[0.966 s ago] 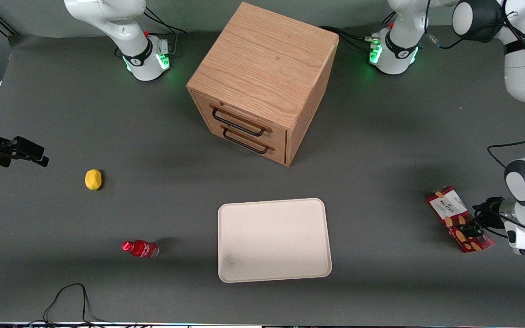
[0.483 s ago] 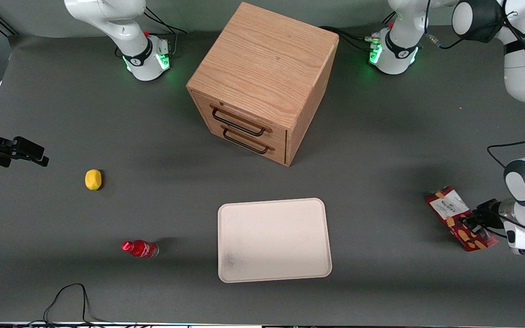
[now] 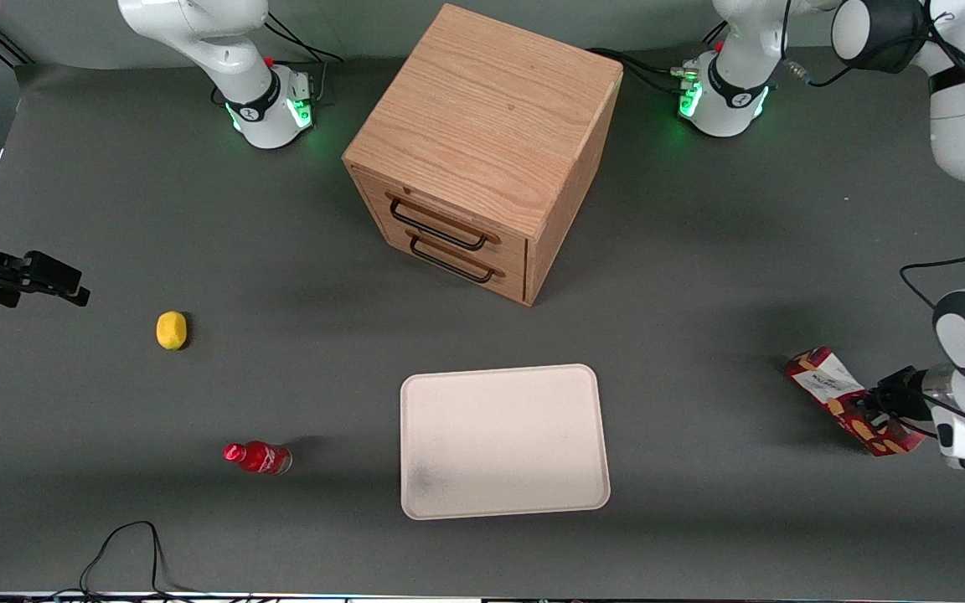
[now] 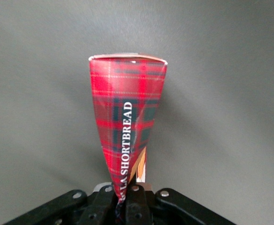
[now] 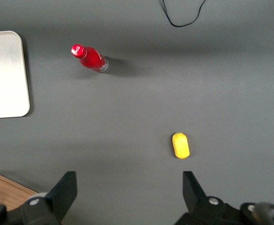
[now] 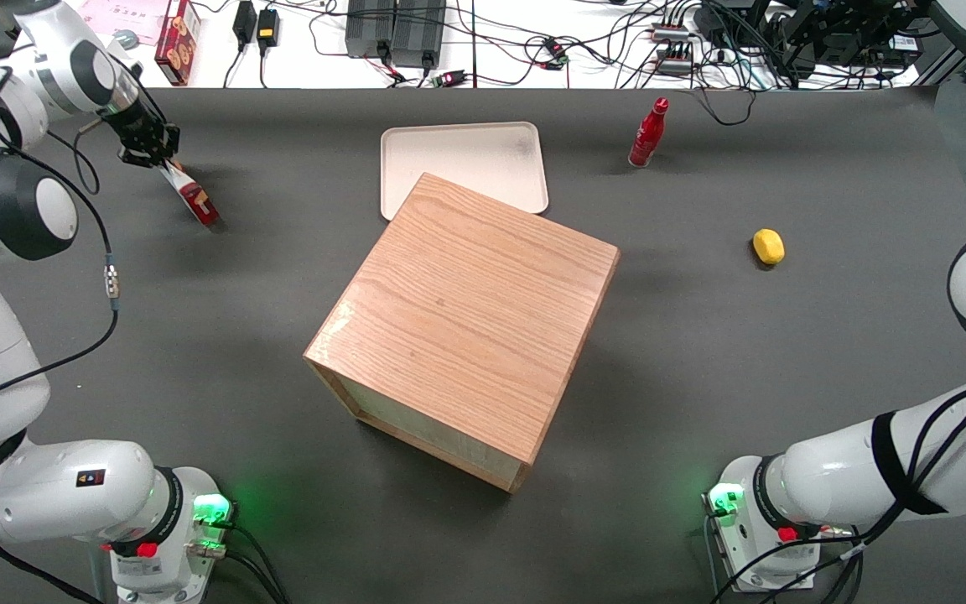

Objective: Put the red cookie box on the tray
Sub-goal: 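Lift the box upright and carry it toward the white tray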

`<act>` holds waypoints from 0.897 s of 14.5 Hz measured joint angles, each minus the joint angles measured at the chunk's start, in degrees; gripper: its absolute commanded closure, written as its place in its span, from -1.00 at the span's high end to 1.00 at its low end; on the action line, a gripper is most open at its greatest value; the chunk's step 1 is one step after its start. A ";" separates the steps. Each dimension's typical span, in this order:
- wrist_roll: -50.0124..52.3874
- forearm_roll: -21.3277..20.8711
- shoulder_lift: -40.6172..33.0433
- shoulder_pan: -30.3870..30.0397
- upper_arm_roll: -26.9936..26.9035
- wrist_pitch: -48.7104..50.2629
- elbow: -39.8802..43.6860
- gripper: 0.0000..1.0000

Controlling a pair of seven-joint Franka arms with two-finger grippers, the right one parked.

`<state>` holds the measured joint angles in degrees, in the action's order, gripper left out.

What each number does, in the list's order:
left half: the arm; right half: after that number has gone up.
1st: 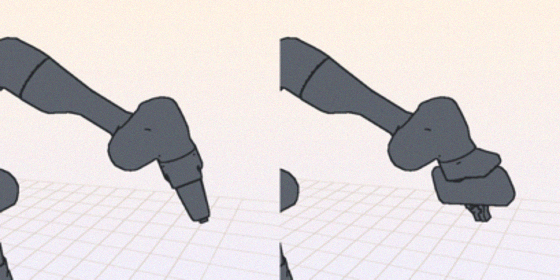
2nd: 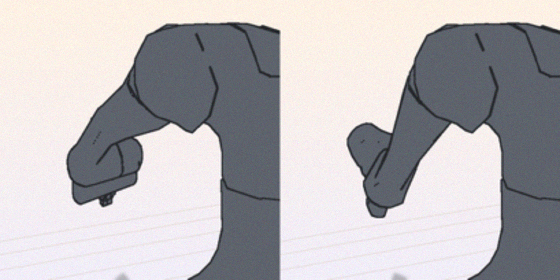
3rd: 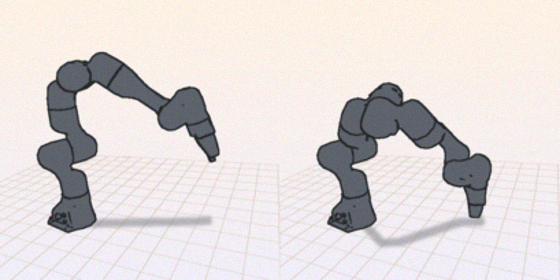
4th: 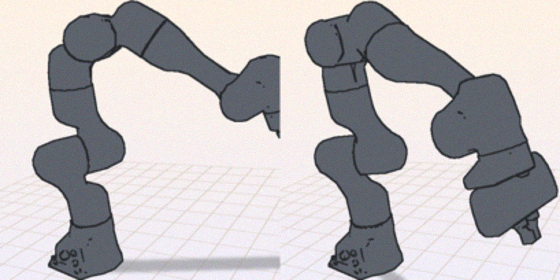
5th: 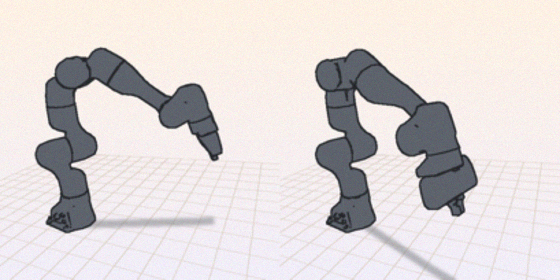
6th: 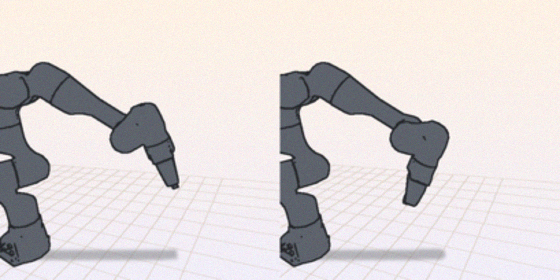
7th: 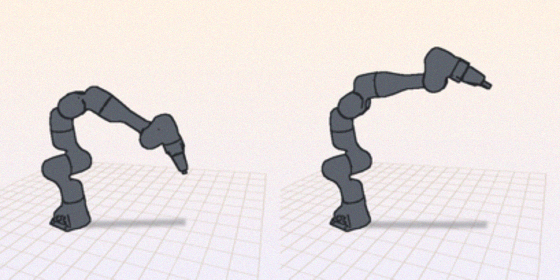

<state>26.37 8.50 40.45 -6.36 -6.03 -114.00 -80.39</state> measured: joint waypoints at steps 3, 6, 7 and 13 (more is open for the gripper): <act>-0.09 -1.81 -5.77 -0.01 -0.04 10.86 4.07 -1.00; -1.29 -2.70 -11.63 -0.06 -0.15 23.89 9.38 -1.00; -1.75 -2.74 -13.24 -0.06 -0.15 27.68 11.35 -1.00; -7.63 -3.19 -19.51 -0.06 -0.12 41.48 18.66 -1.00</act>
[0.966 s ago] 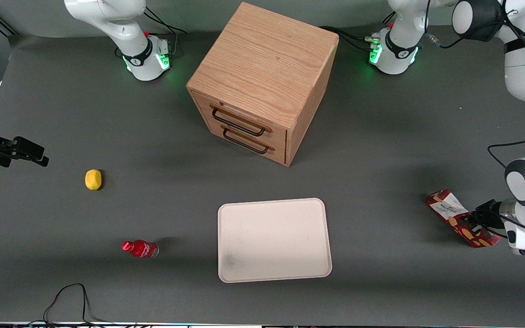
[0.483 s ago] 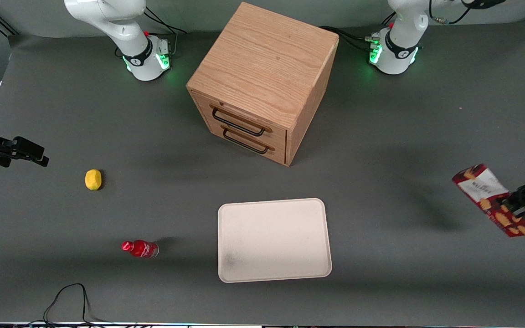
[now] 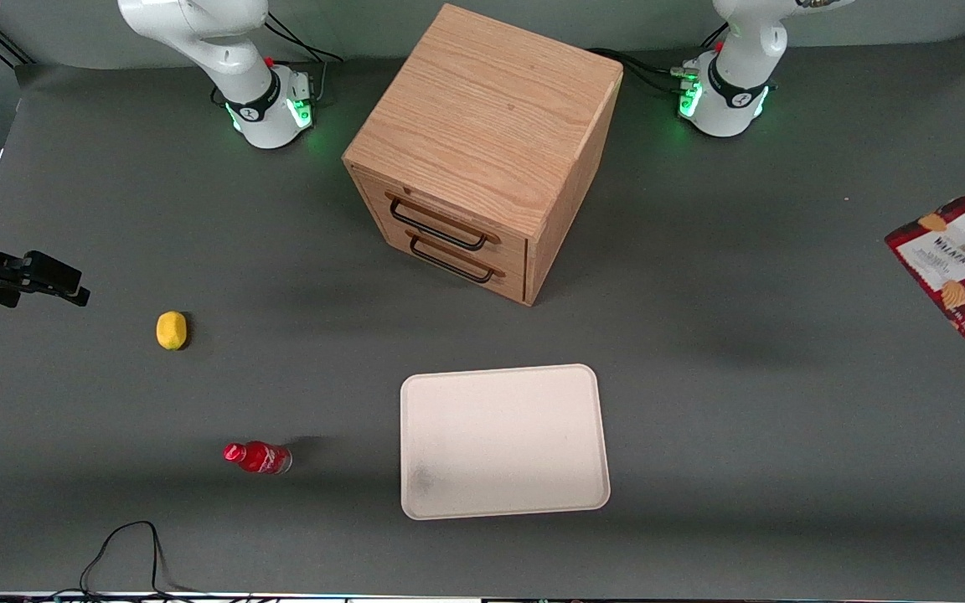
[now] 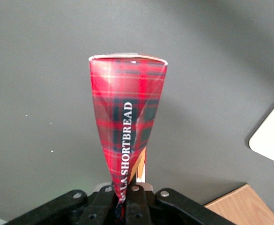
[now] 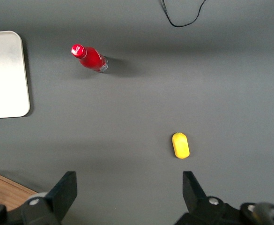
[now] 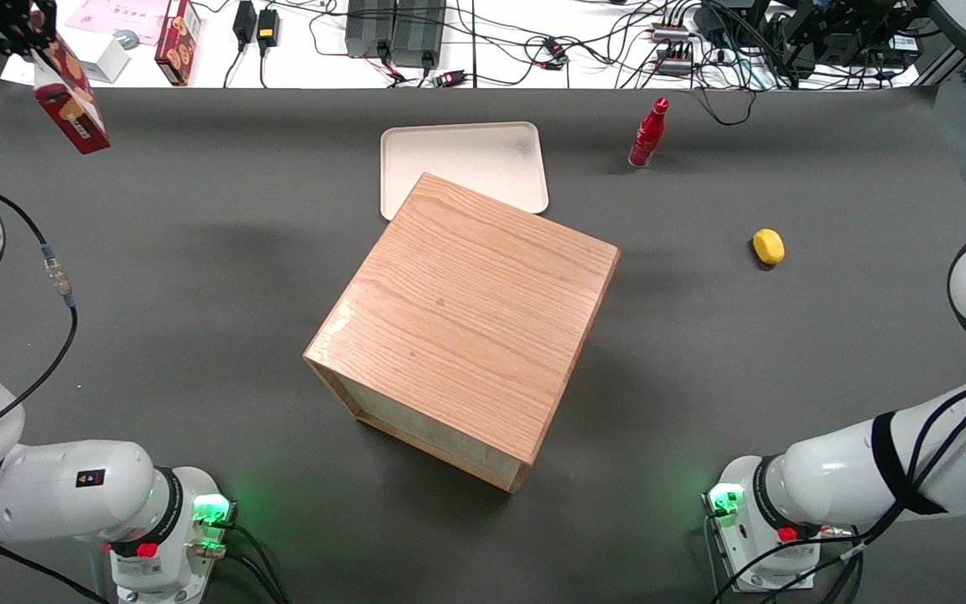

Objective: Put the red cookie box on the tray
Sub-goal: 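Lift the box upright and carry it toward the white tray, then lower the upright box onto the tray's rim corner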

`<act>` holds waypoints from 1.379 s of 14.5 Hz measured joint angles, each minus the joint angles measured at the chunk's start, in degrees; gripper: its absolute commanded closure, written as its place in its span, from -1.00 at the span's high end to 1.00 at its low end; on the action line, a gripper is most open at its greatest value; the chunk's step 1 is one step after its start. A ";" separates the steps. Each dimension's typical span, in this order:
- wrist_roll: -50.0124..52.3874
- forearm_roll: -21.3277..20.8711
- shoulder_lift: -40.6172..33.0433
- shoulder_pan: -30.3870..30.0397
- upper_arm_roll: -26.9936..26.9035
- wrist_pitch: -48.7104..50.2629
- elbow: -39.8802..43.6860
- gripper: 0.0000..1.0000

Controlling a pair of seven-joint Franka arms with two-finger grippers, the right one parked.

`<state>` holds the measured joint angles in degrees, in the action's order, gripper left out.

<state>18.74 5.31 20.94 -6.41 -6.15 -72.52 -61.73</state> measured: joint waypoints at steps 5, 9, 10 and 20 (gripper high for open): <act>-0.45 -0.02 -1.72 1.20 0.84 1.86 0.17 -1.00; 6.13 0.16 -1.70 5.64 1.44 1.04 0.16 -1.00; 7.13 0.15 -1.61 7.76 2.02 -0.61 0.16 -1.00; 12.28 -0.05 16.27 20.99 12.45 -29.64 2.18 -1.00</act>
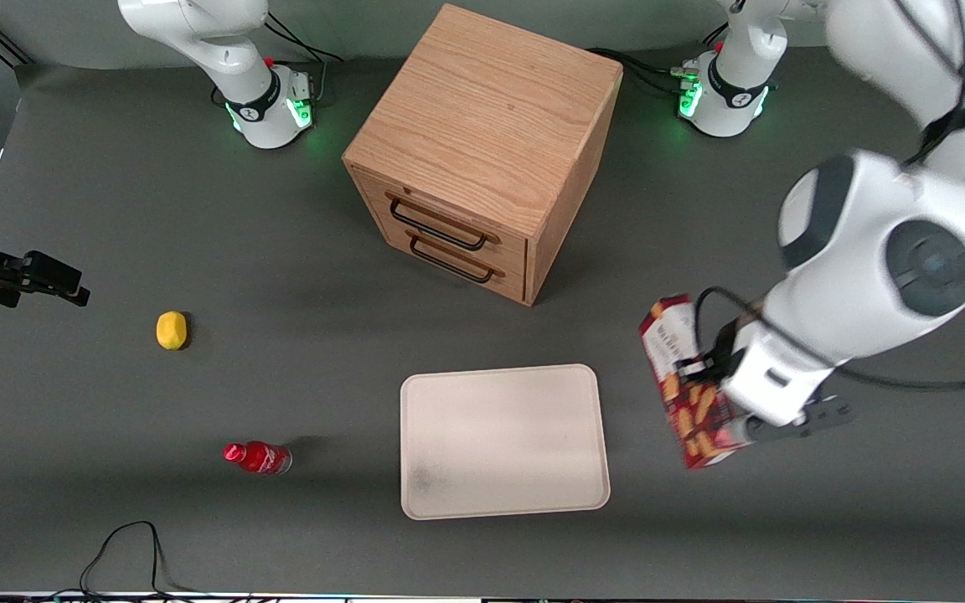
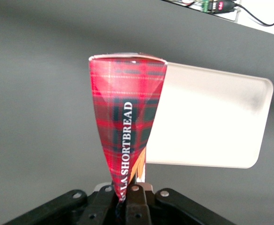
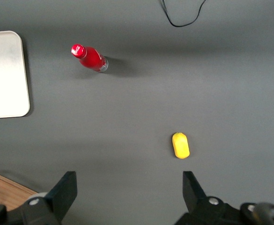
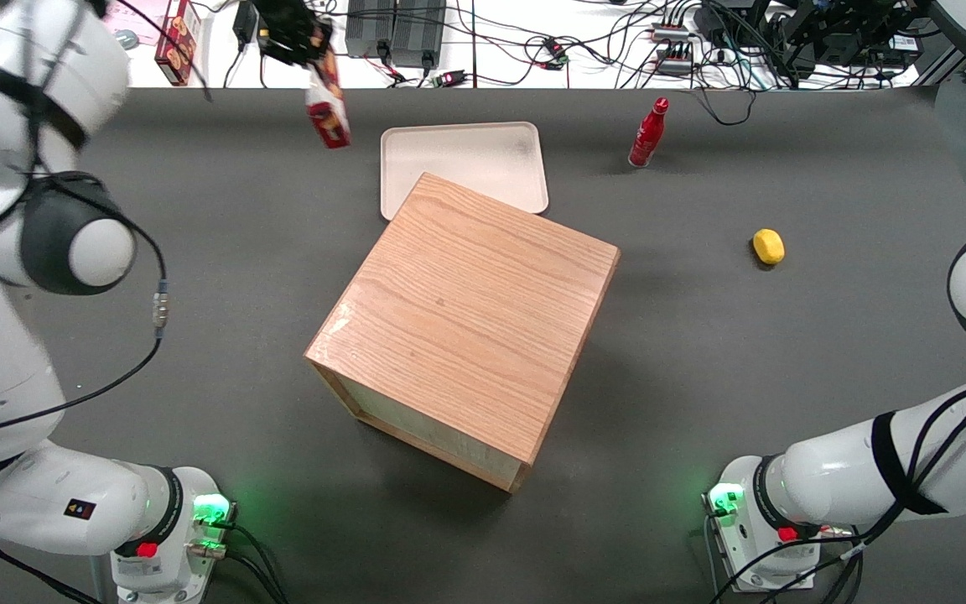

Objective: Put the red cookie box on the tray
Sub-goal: 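Lower the upright box onto the tray's rim corner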

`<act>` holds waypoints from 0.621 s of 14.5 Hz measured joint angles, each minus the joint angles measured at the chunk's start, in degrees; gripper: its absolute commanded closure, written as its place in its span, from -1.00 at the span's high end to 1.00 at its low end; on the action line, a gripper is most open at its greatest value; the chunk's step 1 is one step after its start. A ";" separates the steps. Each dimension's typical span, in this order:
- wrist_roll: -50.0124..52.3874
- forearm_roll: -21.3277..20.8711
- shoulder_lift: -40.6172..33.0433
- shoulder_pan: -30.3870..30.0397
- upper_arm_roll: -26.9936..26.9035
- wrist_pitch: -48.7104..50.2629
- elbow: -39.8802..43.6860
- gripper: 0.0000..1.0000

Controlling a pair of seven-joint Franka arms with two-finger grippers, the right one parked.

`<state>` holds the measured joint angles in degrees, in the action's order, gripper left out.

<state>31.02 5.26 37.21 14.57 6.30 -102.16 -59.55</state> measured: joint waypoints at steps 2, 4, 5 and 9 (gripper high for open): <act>4.27 0.00 5.22 1.73 0.63 -3.41 2.34 -1.00; 5.54 -0.01 9.59 2.87 1.49 -5.25 3.61 -1.00; 5.33 -0.02 11.42 3.27 1.82 -6.05 4.04 -1.00; -1.32 -0.05 16.09 3.96 2.24 -7.16 4.98 -1.00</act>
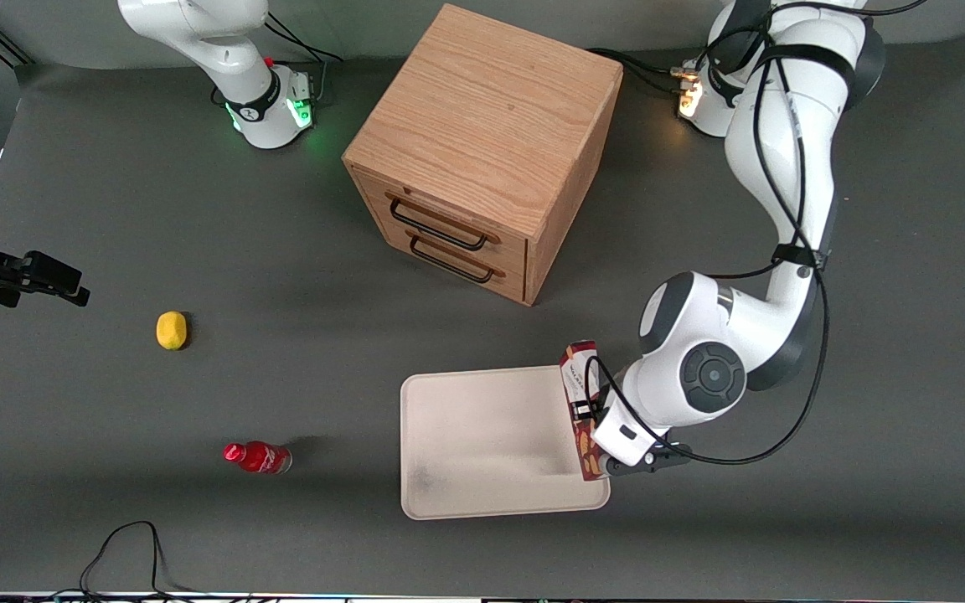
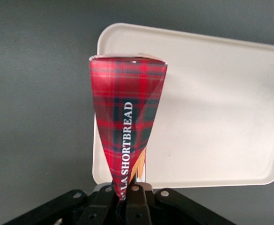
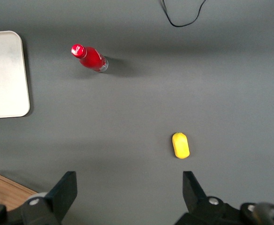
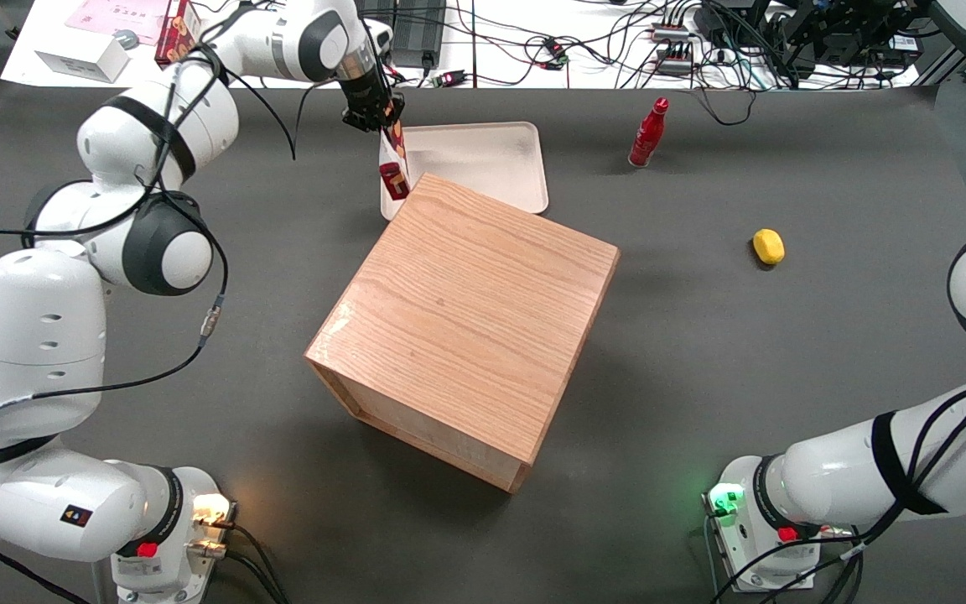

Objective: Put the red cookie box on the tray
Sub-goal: 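Lower the upright box onto the tray's rim corner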

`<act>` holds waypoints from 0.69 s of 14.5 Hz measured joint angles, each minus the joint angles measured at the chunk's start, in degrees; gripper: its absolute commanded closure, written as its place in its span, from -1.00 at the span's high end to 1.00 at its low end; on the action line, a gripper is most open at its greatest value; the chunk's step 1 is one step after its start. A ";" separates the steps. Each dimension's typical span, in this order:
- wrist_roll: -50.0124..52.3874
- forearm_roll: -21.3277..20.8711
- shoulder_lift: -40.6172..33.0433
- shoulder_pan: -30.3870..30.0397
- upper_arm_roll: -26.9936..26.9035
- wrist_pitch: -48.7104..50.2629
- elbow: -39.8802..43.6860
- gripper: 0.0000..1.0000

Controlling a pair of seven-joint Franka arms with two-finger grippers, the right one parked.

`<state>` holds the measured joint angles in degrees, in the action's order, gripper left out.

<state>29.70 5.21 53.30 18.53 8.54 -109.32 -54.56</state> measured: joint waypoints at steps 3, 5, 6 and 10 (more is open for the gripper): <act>-2.19 0.00 2.04 0.23 0.01 -1.56 0.34 -1.00; -3.08 -0.01 3.30 0.42 0.00 -2.90 0.38 -1.00; -3.28 -0.03 3.86 0.46 0.00 -3.88 0.41 -1.00; -3.72 -0.12 5.53 0.49 -0.14 -6.84 0.44 -1.00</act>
<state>25.99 5.10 58.83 19.02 8.40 -116.16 -54.12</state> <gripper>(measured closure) 0.960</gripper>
